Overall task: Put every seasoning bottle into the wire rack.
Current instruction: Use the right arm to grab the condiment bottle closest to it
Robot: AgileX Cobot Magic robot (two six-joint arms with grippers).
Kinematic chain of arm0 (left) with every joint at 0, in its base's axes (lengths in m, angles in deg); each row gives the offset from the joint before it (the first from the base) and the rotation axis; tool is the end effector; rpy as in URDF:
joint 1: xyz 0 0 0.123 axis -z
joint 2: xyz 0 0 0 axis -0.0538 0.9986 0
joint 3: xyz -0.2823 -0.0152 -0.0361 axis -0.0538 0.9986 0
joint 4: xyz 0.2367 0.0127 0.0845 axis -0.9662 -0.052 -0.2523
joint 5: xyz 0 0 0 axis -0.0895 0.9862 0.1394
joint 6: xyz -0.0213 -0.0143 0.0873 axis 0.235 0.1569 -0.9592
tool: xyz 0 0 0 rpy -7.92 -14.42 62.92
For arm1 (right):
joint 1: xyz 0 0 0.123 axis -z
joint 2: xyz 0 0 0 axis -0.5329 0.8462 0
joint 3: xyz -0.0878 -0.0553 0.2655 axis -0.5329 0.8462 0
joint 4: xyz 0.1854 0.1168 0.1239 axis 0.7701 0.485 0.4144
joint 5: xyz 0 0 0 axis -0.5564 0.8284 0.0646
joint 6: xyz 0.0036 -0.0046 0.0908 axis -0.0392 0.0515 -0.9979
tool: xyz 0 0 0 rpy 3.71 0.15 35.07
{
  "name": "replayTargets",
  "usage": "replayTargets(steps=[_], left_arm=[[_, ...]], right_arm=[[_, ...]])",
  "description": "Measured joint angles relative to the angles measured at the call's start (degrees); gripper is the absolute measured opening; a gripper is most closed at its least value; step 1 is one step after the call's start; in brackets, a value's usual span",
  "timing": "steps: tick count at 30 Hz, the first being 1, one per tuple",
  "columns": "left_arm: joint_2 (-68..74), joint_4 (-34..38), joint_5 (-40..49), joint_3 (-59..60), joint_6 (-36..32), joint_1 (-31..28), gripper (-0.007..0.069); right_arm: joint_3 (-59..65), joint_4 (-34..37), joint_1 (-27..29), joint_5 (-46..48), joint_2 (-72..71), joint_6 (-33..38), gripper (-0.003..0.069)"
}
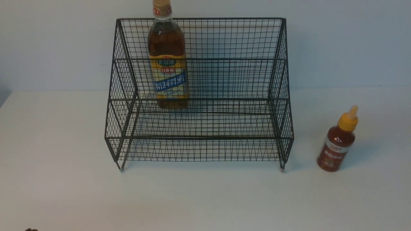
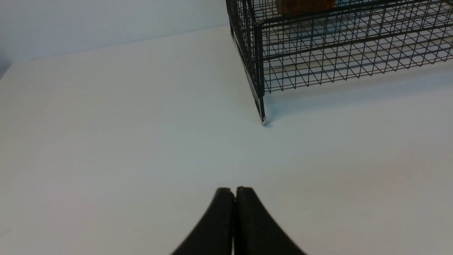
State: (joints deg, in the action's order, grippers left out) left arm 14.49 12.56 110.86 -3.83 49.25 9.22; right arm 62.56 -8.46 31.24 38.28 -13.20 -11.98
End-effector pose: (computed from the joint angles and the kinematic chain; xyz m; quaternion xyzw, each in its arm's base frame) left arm 0.0521 -0.0082 0.1709 0.0827 0.8008 -0.0193 0.5928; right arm 0.1659 0.0060 0.2753 0.0377 0.6936 0.0759 0.7154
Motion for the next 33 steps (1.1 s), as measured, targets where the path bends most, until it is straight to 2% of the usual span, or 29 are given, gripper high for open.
replayTargets(steps=[6, 9, 16, 20, 22, 25, 29, 31, 33], left_arm=[[0.0, 0.0, 0.0, 0.0, 0.0, 0.0, -0.0012], [0.0, 0.0, 0.0, 0.0, 0.0, 0.0, -0.0012], [0.0, 0.0, 0.0, 0.0, 0.0, 0.0, -0.0012], [0.0, 0.0, 0.0, 0.0, 0.0, 0.0, -0.0012], [0.0, 0.0, 0.0, 0.0, 0.0, 0.0, -0.0012], [0.0, 0.0, 0.0, 0.0, 0.0, 0.0, -0.0012], [0.0, 0.0, 0.0, 0.0, 0.0, 0.0, -0.0012], [0.0, 0.0, 0.0, 0.0, 0.0, 0.0, -0.0012], [0.0, 0.0, 0.0, 0.0, 0.0, 0.0, -0.0012]], right_arm=[[-2.5, -8.0, 0.0, -8.1, 16.1, -4.3, 0.0071], [-2.9, -9.3, 0.0, -13.0, 22.7, -4.9, 0.0112], [-3.7, -7.8, 0.0, -24.6, 37.4, -4.9, 0.0337], [-5.6, -8.4, 0.0, -25.6, 42.5, -4.9, 0.0434], [-6.6, -8.7, 0.0, -25.7, 44.2, -4.9, 0.0461], [-8.1, -8.8, 0.0, -25.7, 46.5, -4.9, 0.0477], [-10.4, -8.8, 0.0, -24.4, 49.4, -4.9, 0.0465], [-11.2, -8.9, 0.0, -23.1, 50.3, -4.9, 0.0432], [-11.5, -9.4, 0.0, -22.6, 50.7, -4.9, 0.0344]])
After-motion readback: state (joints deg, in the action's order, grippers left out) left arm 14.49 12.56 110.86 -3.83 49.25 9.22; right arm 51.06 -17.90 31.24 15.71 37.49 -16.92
